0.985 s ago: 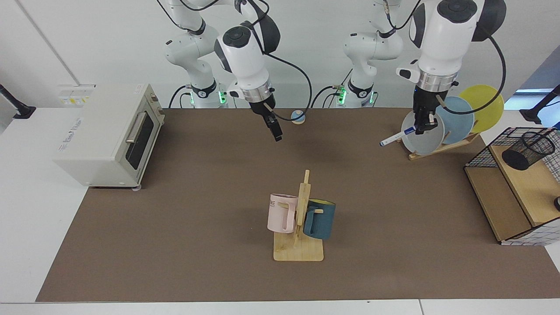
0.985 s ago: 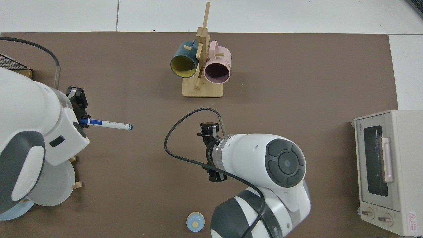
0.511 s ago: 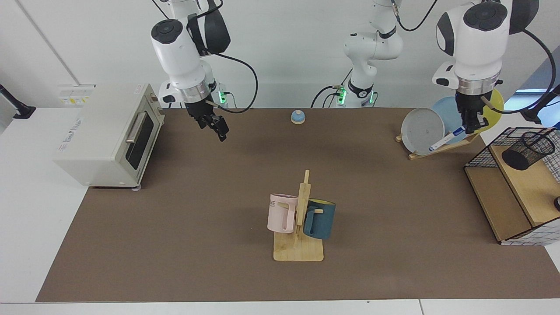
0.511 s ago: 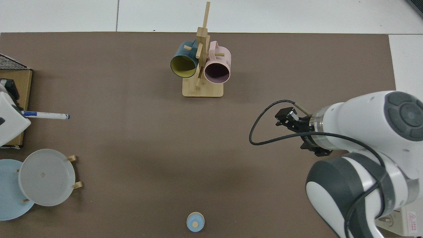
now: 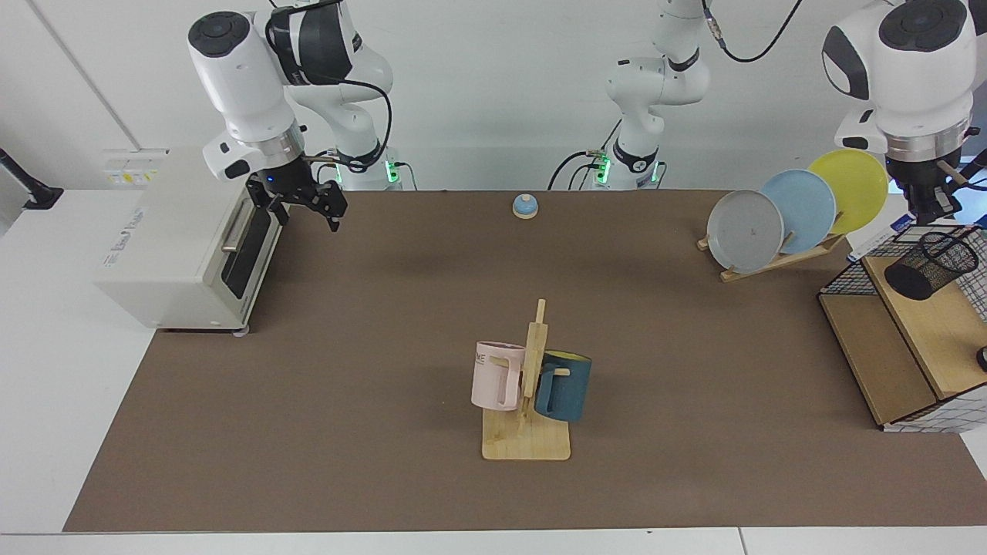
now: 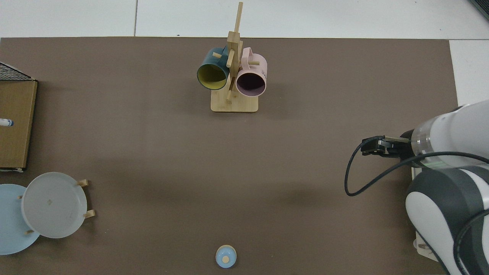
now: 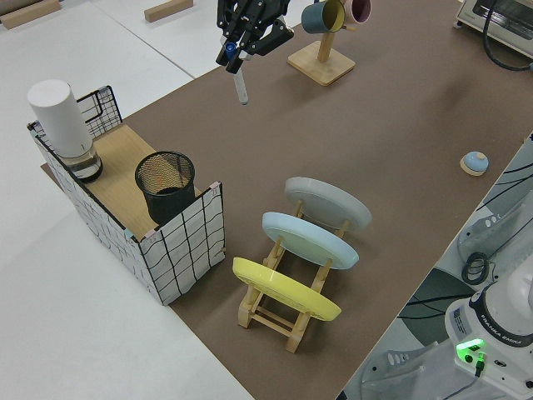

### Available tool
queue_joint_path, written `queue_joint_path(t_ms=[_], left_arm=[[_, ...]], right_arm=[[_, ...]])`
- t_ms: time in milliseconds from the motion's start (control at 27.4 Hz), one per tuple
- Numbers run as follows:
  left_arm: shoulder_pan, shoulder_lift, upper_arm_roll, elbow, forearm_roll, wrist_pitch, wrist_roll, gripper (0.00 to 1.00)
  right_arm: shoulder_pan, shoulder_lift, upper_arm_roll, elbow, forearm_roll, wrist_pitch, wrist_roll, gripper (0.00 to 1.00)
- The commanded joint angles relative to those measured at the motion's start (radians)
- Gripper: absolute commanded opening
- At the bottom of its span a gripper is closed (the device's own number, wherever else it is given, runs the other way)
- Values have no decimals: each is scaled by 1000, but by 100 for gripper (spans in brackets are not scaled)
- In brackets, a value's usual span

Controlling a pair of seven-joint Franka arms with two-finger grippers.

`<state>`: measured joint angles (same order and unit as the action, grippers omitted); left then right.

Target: Put markers into pen holder

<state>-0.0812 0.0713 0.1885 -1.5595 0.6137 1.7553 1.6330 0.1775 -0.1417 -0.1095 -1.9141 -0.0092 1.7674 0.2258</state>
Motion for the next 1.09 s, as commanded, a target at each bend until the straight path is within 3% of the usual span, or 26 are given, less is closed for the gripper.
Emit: queue_joint_path(t_ms=[0, 219, 365, 803, 912, 1058], left_arm=[[37, 33, 15, 45, 21, 15, 13, 0], [44, 41, 39, 55, 147, 70, 16, 0], [49, 64, 43, 94, 208, 66, 21, 0], [64, 110, 124, 134, 216, 72, 1, 0], [64, 169, 152, 142, 216, 64, -7, 0], [57, 177, 151, 145, 218, 44, -18, 0]], right_arm=[[-65, 5, 16, 85, -12, -98, -94, 100], [-70, 23, 14, 127, -2, -169, -94, 100], [-72, 71, 16, 216, -2, -206, -95, 100], [-76, 60, 17, 216, 5, -232, -94, 100], [-73, 60, 17, 214, 5, -221, -88, 100], [-75, 60, 17, 214, 6, -217, -82, 100]])
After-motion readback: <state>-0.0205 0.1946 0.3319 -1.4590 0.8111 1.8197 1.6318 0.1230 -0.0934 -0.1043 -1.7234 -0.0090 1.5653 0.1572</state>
